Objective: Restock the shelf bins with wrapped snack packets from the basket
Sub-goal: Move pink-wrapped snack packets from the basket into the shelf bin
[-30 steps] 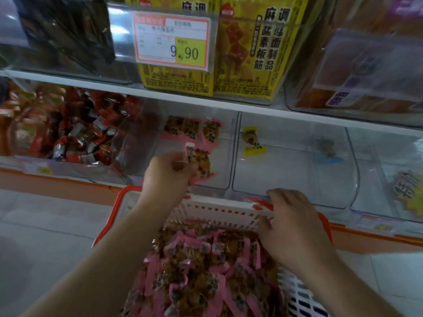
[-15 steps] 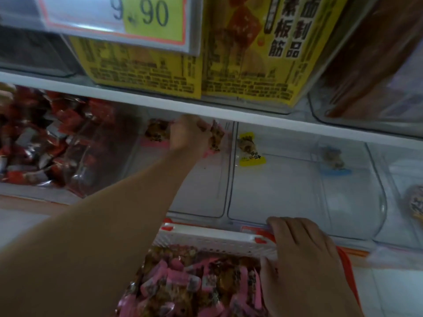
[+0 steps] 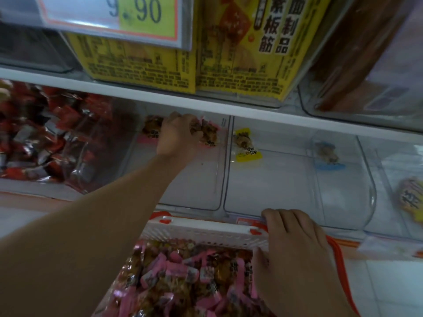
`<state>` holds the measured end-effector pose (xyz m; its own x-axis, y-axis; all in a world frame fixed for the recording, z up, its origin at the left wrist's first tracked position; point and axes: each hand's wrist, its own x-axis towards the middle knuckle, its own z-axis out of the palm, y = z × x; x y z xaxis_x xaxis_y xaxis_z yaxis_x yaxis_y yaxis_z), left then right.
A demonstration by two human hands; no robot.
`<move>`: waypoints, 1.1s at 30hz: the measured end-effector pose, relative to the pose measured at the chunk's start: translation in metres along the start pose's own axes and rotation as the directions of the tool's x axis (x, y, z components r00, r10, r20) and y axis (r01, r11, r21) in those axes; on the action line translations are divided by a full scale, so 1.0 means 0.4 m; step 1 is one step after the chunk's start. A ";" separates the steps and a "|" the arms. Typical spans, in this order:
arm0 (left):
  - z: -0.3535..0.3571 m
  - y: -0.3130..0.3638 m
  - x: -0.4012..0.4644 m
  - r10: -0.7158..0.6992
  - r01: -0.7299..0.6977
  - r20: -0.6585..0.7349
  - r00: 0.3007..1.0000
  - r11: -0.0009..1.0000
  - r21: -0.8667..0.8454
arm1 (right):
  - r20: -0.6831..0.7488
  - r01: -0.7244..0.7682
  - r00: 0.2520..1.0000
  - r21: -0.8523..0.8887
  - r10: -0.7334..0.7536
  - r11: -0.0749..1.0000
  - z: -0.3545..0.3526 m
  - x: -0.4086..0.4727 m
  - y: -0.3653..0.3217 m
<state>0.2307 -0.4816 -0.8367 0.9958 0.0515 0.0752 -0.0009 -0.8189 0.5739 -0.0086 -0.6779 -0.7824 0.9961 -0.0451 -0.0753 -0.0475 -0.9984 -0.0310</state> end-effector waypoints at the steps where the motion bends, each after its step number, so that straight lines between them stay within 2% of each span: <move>1: -0.018 -0.002 -0.014 0.004 -0.004 0.001 1.000 1.000 -0.031 | 0.015 -0.003 1.000 0.015 0.003 1.000 -0.005 -0.001 -0.001; 6: -0.154 0.009 -0.141 0.061 -0.061 -0.042 0.997 0.998 -0.001 | 0.114 -0.005 0.993 0.087 -0.005 0.996 -0.012 0.000 0.002; 11: -0.304 0.016 -0.356 0.009 -0.010 -0.053 0.999 1.000 -0.028 | 0.082 -0.060 0.996 0.243 0.041 0.968 -0.033 -0.002 0.008; 13: -0.339 -0.006 -0.459 -0.034 0.033 -0.030 0.999 0.999 -0.021 | 0.028 -0.060 0.998 0.323 0.053 0.945 -0.049 -0.025 -0.011; 15: -0.367 -0.038 -0.548 -0.106 0.105 -0.027 0.994 0.994 -0.009 | -0.093 0.064 0.995 0.359 -0.032 0.931 -0.057 -0.054 -0.043; 17: -0.386 -0.074 -0.621 -0.173 0.173 -0.010 0.985 0.985 0.026 | -0.125 0.210 0.976 0.347 -0.177 0.914 -0.050 -0.088 -0.082; 19: -0.393 -0.108 -0.678 -0.259 0.255 0.078 0.963 0.965 0.059 | 0.012 0.276 0.954 0.368 -0.301 0.888 -0.018 -0.119 -0.123; 22: -0.386 -0.131 -0.724 -0.413 0.397 0.209 0.887 0.911 0.116 | 0.309 0.253 0.867 0.402 -0.391 0.880 0.068 -0.149 -0.169; 25: -0.376 -0.136 -0.732 -0.421 0.378 0.184 0.888 0.898 0.226 | 0.488 0.282 0.752 0.370 -0.444 0.885 0.147 -0.155 -0.197; 27: -0.370 -0.137 -0.729 -0.428 0.370 0.198 0.882 0.888 0.273 | 0.528 0.265 0.732 0.361 -0.430 0.894 0.178 -0.157 -0.213; 31: -0.374 -0.123 -0.713 -0.516 0.475 0.285 0.808 0.856 0.205 | 0.470 0.213 0.804 0.344 -0.364 0.914 0.196 -0.151 -0.238; 33: -0.386 -0.111 -0.694 -0.563 0.543 0.313 0.765 0.825 0.158 | 0.483 0.179 0.810 0.338 -0.333 0.924 0.193 -0.140 -0.237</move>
<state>-0.0597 -0.3714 -0.7572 0.7907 0.3218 -0.5208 0.5541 -0.7378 0.3854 -0.0657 -0.5782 -0.8522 0.7870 0.3130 -0.5316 0.1092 -0.9188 -0.3793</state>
